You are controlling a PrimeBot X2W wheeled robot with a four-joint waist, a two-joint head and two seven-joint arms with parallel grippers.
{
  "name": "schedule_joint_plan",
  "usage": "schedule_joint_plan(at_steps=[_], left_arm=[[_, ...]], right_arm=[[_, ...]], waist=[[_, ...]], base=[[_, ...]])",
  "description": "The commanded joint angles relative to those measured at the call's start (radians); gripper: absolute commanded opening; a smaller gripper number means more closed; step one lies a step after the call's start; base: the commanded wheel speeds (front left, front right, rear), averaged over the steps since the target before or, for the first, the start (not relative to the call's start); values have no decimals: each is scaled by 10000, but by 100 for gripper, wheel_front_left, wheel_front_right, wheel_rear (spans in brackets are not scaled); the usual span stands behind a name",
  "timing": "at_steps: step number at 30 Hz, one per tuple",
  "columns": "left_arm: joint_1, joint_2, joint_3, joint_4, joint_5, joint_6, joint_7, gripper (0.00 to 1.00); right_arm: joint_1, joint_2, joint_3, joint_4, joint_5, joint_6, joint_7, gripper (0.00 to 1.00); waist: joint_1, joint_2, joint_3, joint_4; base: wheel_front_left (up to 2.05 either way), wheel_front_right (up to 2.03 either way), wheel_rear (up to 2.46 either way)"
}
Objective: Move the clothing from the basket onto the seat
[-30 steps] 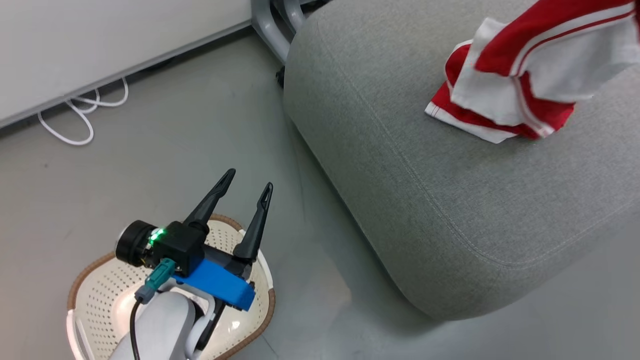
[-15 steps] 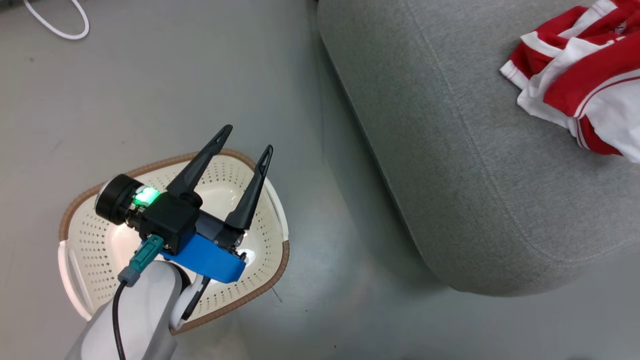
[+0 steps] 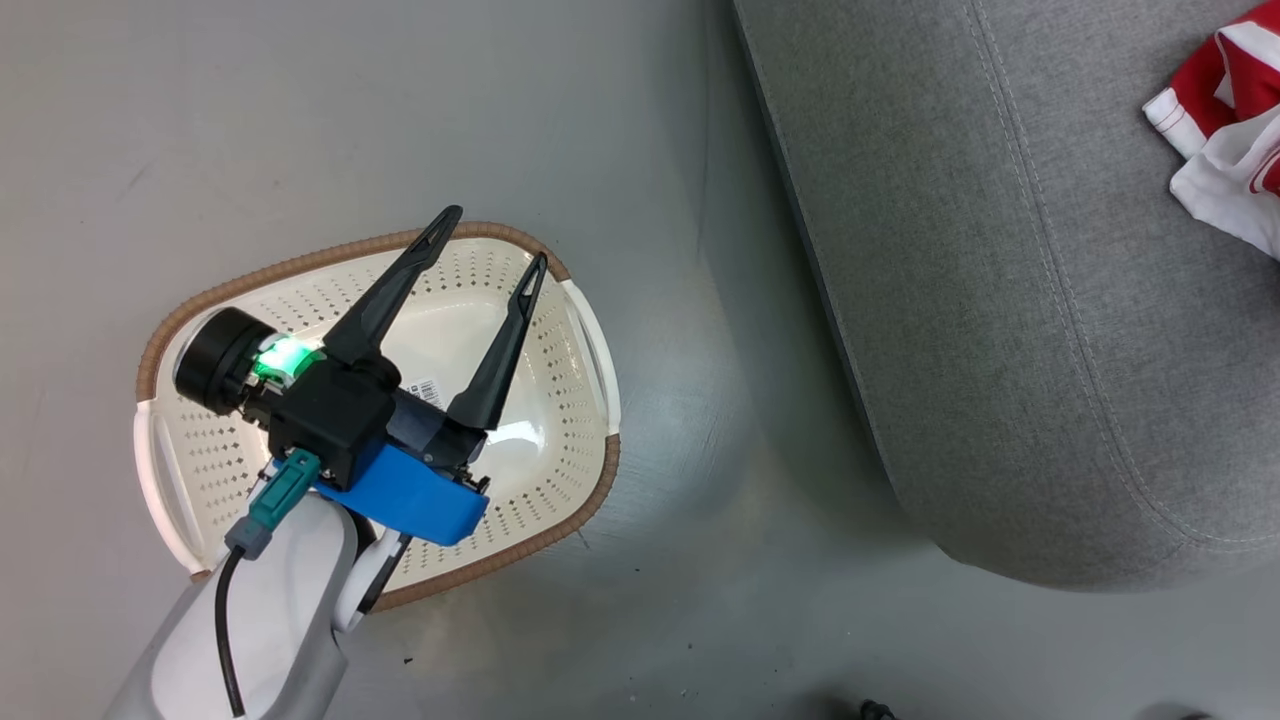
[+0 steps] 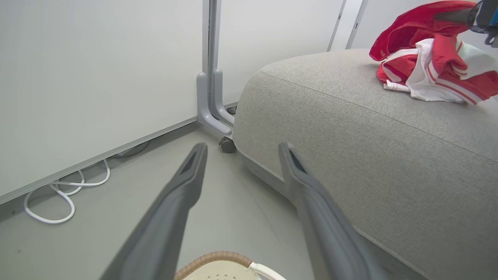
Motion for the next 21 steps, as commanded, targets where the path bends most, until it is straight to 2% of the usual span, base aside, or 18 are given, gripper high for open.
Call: schedule_joint_plan(at_steps=[1,4,5,6,7,14,21], left_arm=[[-175,-5,43,5,11,14,-51,100],[-136,-21,54,43,59,17,-51,100],[-114,-46,51,48,70,17,-51,100],[-95,-72,53,58,71,16,-51,100],[-73,-93,56,74,70,16,-51,100],[156,-305,144,207,-65,12,-51,100],[662,-606,386,430,-290,5,-51,100]], right_arm=[[-19,-41,29,116,-97,1,-120,0],[-149,-4,147,368,-200,1,-227,2],[-187,2,175,439,-226,1,-259,22],[-215,8,222,496,-255,1,-275,51],[-231,11,260,560,-270,1,-300,100],[-51,60,751,850,-501,1,-465,100],[476,148,1432,1025,-739,1,-509,100]], waist=[[-2,0,-27,2],[-2,0,-122,-2],[-2,0,-160,-4],[-2,0,-198,-8],[-2,0,-242,-11],[-2,0,-690,-34],[-2,0,-1644,-22]], base=[[0,0,0],[0,0,0],[0,0,0],[0,0,0],[0,0,0],[0,0,0],[0,0,0]])
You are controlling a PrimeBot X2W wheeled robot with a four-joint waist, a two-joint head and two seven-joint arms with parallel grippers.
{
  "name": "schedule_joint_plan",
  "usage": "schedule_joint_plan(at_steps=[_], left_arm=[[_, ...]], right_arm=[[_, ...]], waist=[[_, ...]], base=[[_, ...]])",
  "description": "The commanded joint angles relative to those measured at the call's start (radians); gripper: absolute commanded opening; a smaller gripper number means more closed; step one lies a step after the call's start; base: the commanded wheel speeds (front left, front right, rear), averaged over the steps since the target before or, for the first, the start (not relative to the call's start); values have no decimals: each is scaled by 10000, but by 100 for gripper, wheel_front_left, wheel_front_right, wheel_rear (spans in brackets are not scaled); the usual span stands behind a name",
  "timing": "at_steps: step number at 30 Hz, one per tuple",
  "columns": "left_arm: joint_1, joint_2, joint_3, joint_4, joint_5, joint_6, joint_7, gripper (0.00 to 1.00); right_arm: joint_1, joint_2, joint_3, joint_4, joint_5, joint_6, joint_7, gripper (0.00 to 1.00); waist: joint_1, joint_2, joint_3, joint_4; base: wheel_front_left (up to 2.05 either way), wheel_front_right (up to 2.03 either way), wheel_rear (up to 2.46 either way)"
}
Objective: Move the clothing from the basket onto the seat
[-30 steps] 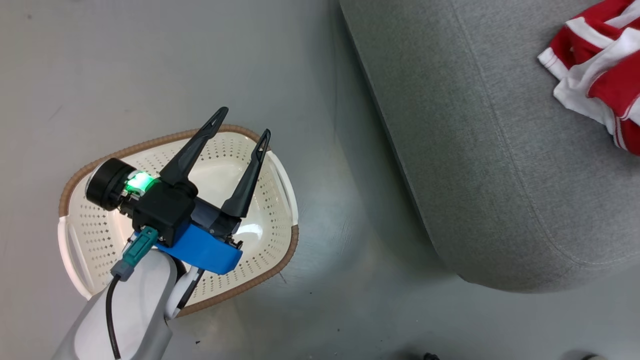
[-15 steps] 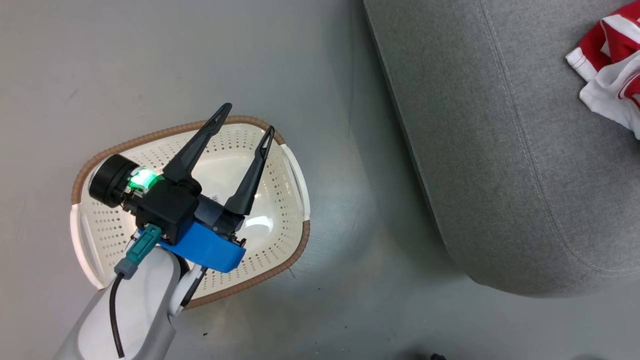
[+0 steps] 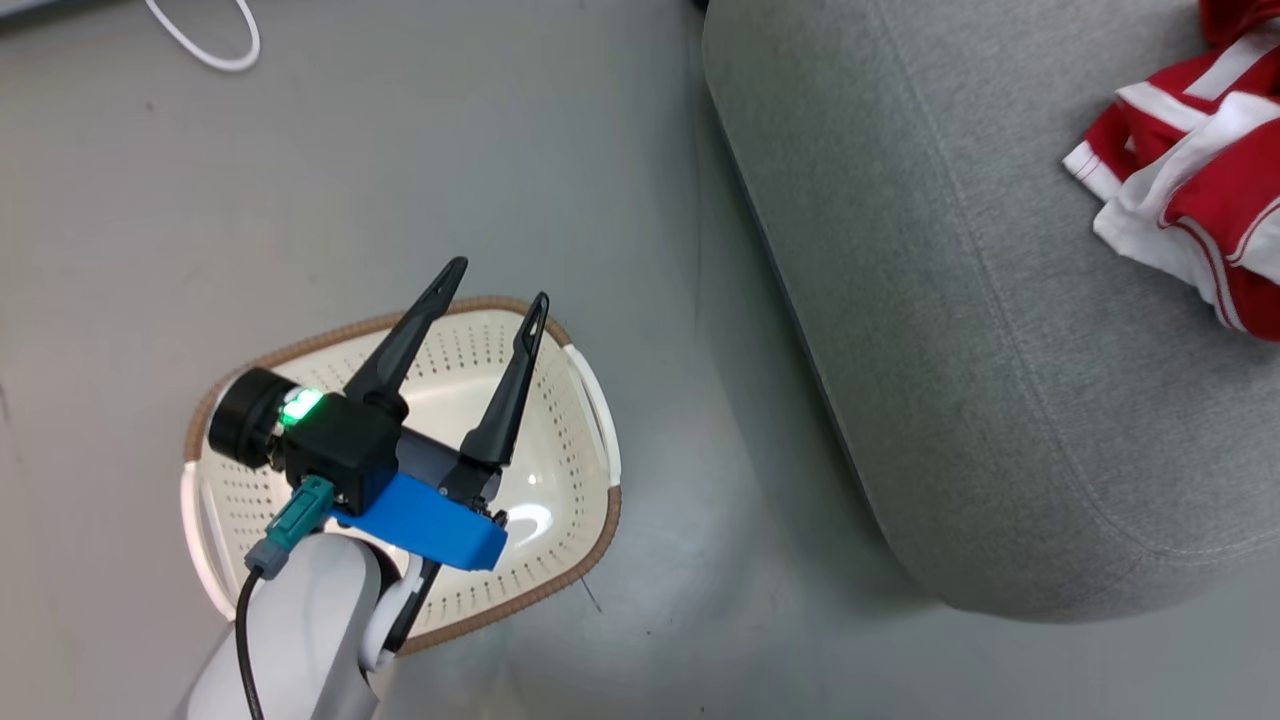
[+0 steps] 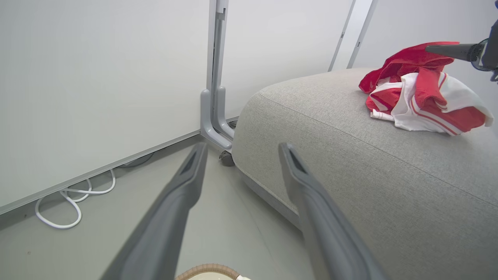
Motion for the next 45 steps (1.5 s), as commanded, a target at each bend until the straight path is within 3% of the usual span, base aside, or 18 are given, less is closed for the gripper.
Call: schedule_joint_plan(at_steps=[1,12,23,34,45], left_arm=[[101,-42,81,34,-58,4,-51,100],[1626,-844,983,404,-321,-6,-50,100],[3077,-1216,2010,577,-476,-9,-50,100],[3715,-1379,2889,806,-313,-10,-51,100],[3812,-1314,3331,1103,-243,-10,-50,100]], right_arm=[[207,21,54,27,-9,1,-25,100],[1977,357,1286,-723,520,1,-88,100],[4825,1101,1898,-3920,1500,1,218,100],[7460,2140,1903,-7335,955,1,1395,100],[8896,3015,2017,-8583,752,1,1739,100]], waist=[[0,0,-463,31],[0,0,-2718,470],[0,0,-4405,1266],[0,0,-4986,2172],[0,0,-5290,2804]], base=[[0,0,0],[0,0,0],[0,0,0],[0,0,0],[0,0,0]])
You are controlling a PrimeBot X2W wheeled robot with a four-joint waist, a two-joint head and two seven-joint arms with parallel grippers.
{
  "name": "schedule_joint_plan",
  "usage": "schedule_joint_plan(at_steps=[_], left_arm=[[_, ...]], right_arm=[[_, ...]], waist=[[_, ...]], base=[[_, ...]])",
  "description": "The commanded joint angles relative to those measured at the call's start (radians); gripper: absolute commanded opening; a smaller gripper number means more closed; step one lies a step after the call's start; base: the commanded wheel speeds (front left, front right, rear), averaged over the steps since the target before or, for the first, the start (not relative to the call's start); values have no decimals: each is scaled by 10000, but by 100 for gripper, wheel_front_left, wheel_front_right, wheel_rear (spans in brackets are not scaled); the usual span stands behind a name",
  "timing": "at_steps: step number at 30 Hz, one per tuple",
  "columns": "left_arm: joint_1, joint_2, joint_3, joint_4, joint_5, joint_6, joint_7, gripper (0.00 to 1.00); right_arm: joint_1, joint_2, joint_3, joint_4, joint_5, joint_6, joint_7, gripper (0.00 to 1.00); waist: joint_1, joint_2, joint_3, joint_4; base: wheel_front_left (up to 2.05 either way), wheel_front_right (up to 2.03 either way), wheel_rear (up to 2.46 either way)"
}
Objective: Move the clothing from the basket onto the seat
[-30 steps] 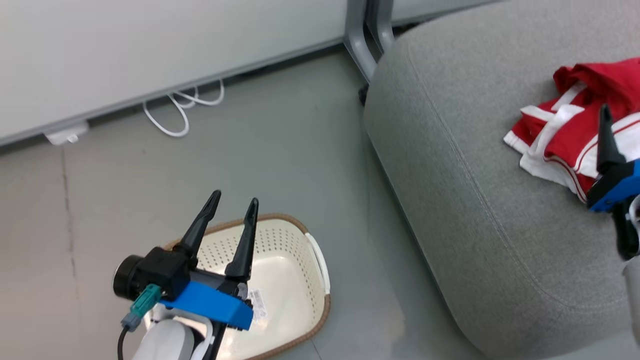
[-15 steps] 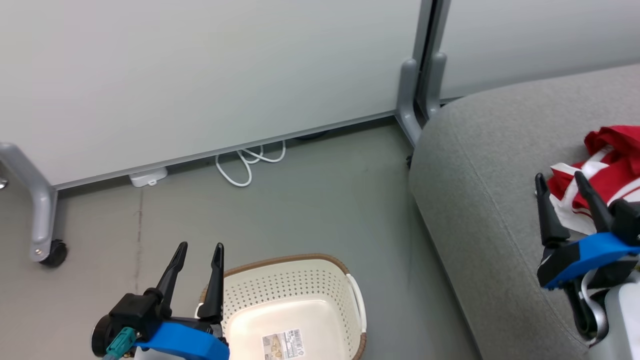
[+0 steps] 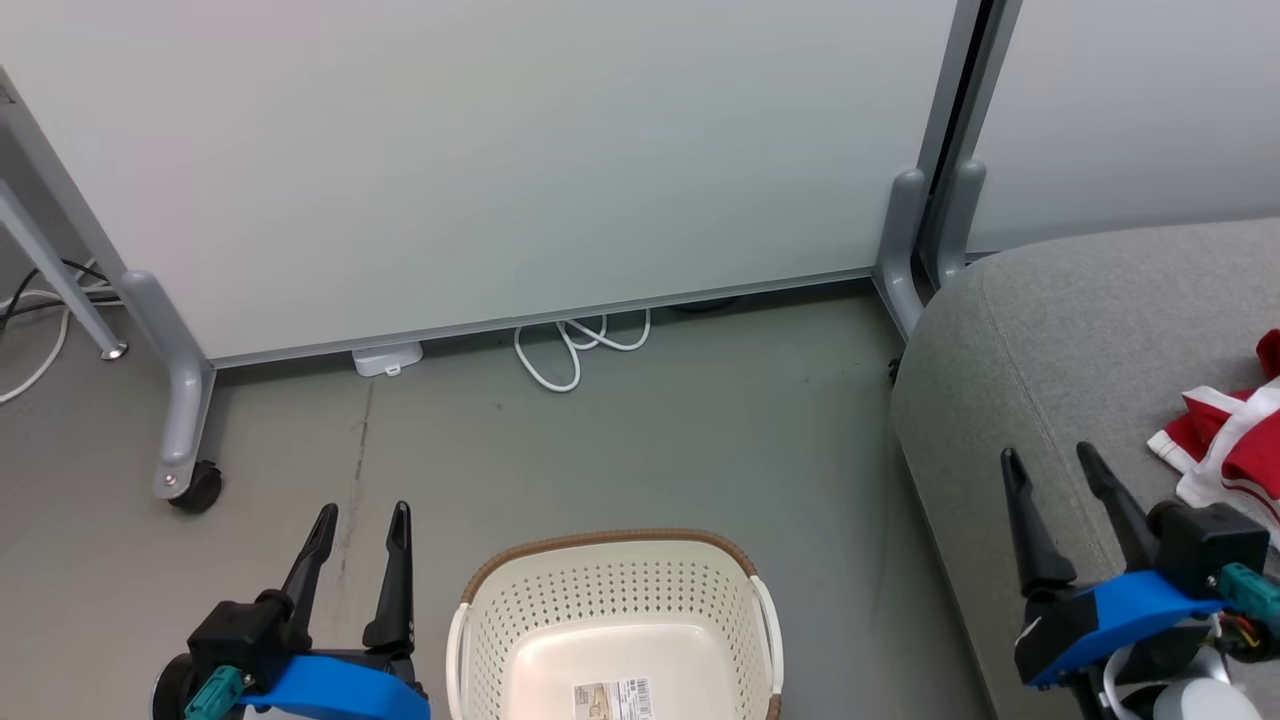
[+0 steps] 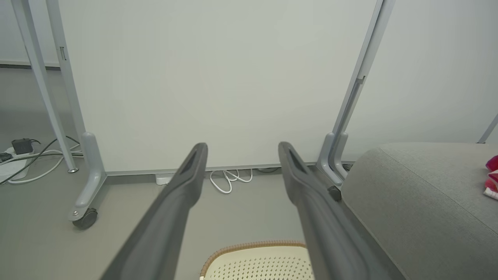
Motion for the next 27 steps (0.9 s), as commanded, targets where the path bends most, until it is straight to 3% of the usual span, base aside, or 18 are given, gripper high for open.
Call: schedule_joint_plan(at_steps=[1,27], left_arm=[[91,56,80,39,78,-10,-48,100],[276,-41,173,517,9,-11,-48,100]], right_arm=[[184,71,24,-46,-5,1,-32,100],[348,344,698,755,422,1,-445,100]], waist=[[1,-1,-48,34],[1,-1,-239,117]], base=[[0,0,0],[0,0,0]])
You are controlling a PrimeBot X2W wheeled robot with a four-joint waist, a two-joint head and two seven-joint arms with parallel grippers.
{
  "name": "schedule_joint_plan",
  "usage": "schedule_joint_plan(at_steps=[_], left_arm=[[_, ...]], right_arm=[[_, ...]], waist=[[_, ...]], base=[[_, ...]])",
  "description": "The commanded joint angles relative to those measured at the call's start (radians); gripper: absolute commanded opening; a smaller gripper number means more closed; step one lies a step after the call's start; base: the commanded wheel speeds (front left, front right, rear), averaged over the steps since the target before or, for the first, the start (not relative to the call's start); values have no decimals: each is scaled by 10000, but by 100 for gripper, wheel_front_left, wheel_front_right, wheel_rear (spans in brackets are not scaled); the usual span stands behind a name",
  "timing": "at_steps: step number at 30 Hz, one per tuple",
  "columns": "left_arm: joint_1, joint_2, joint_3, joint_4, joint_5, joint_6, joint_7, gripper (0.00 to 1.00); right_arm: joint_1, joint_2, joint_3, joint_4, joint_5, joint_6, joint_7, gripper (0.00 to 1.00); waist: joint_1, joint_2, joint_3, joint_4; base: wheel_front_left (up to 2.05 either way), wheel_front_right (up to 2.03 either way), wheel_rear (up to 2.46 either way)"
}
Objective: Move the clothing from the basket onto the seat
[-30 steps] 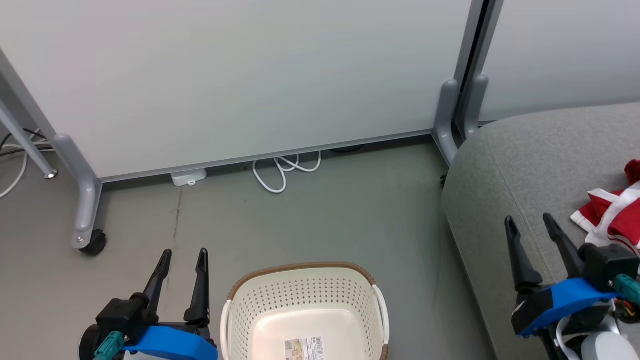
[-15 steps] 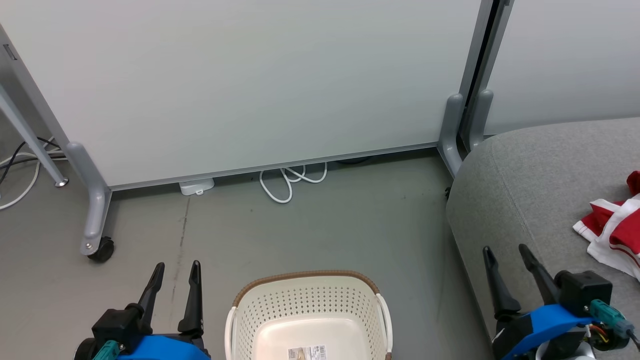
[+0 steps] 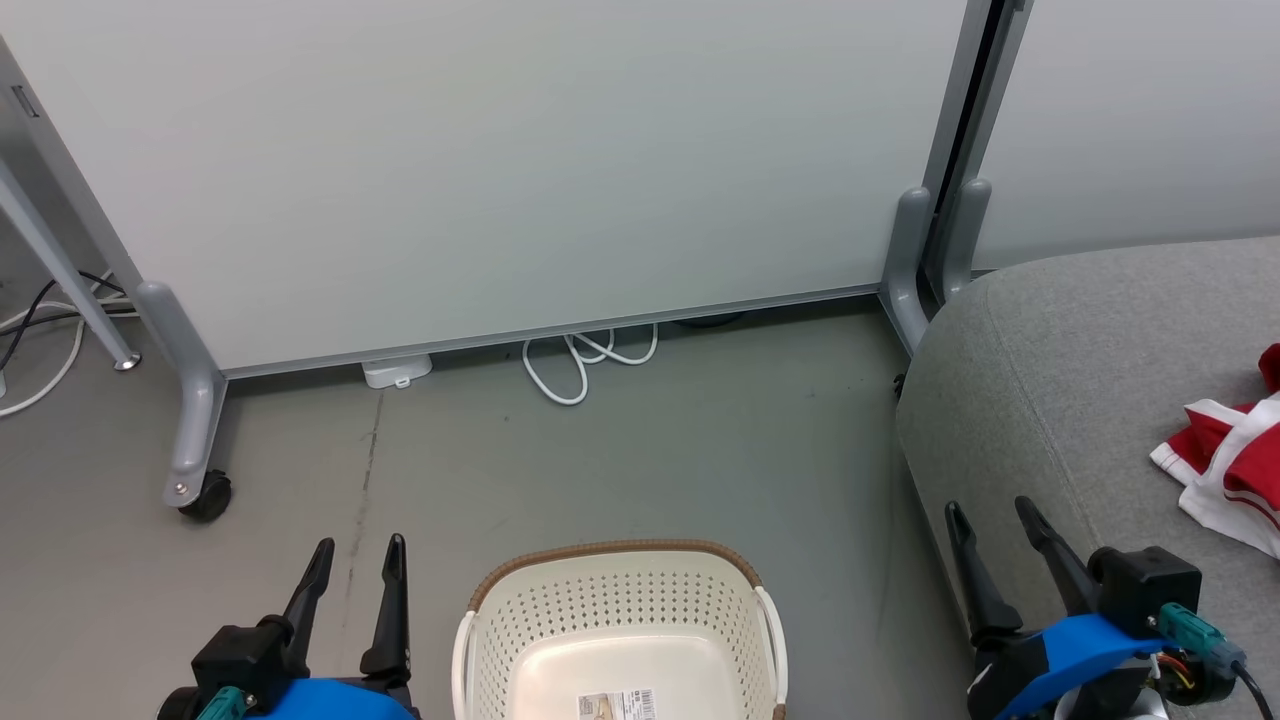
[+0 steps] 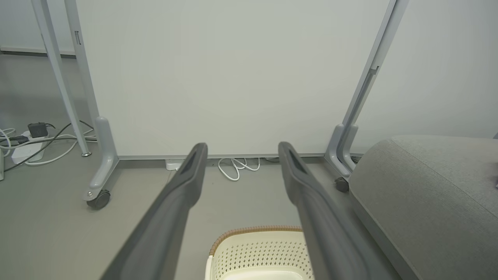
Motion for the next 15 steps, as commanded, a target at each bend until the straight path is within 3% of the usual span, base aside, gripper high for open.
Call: schedule_joint_plan(at_steps=[1,10,11,15], left_arm=[[23,29,-4,16,-47,-11,-48,100],[-59,63,-19,95,-8,-11,-48,100],[-2,9,0,71,-49,0,0,0],[223,-108,0,396,-84,0,53,0]], right_arm=[[-74,26,34,27,82,1,-96,100],[-143,25,122,124,117,1,-128,100],[-33,4,115,98,54,0,-77,0],[149,21,112,461,57,0,-56,0]], waist=[[-1,0,9,5],[-1,0,37,67],[0,0,38,70],[0,0,41,73]], base=[[0,0,0],[0,0,0],[0,0,0],[0,0,0]])
